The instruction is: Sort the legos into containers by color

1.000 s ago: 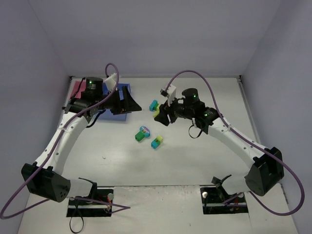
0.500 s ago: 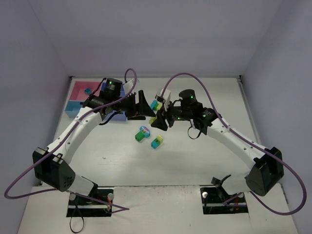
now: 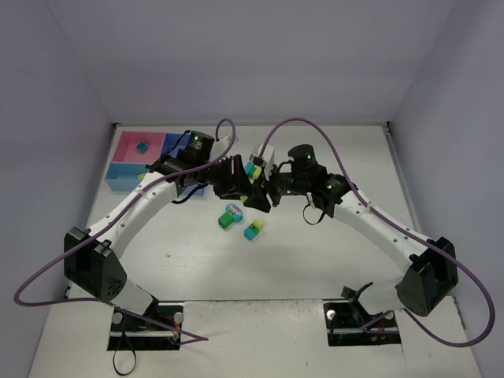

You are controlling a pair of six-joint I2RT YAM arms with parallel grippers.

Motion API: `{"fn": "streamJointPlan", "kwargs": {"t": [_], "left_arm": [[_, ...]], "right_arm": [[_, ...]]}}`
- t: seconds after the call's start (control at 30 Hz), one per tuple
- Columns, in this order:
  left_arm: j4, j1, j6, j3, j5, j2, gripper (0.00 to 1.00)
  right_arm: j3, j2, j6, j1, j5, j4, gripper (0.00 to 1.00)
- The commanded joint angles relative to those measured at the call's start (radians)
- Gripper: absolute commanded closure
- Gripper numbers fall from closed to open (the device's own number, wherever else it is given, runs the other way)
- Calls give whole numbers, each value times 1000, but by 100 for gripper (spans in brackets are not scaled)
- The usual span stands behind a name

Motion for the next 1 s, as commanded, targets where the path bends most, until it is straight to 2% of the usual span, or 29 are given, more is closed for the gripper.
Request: {"fn": "streamJointPlan", "kwargs": {"t": [0.0, 0.03, 0.1, 0.13, 0.2, 0.23, 0.3, 0.33, 0.43, 0.5, 0.57, 0.6, 0.73, 0.87, 0.97], "left_arm": [[29, -12, 14, 18, -36, -26, 70], [22, -12, 22, 18, -49, -31, 78], [11, -11, 48, 22, -89, -43, 85], [6, -11, 57, 24, -98, -48, 87], [0, -11, 80, 24, -119, -60, 92], [-9, -9, 88, 22, -130, -63, 93], [-26, -1, 109, 27, -171, -69, 93], [-47, 5, 132, 27, -184, -71, 93], [-93, 52, 169, 27, -240, -78, 93], [-122, 118, 194, 19, -311, -92, 93], [-135, 182, 198, 12, -360, -109, 93], [-138, 254, 192, 8, -388, -114, 93], [-112, 417, 134, -18, -616, -128, 92], [-41, 569, 38, -22, -702, -76, 90], [-21, 652, -9, 5, -699, -2, 89]], "right_arm": [[34, -7, 3, 9, -8, 66, 89], [31, -10, 3, 9, -6, 67, 88], [25, -11, 7, 9, 1, 67, 83], [20, -14, 9, 11, 8, 67, 73], [14, -20, 12, 9, 20, 67, 60], [8, -26, 13, 9, 26, 67, 44], [1, -33, 18, 8, 49, 67, 30], [-4, -43, 24, 6, 67, 67, 19], [-21, -61, 53, -4, 139, 67, 6], [-33, -78, 94, -21, 211, 67, 1], [-41, -83, 125, -44, 251, 67, 1], [-44, -90, 145, -53, 276, 67, 1], [-72, -107, 261, -81, 406, 70, 1], [-108, -124, 332, -98, 530, 70, 1], [-137, -139, 378, -126, 563, 76, 1]]}}
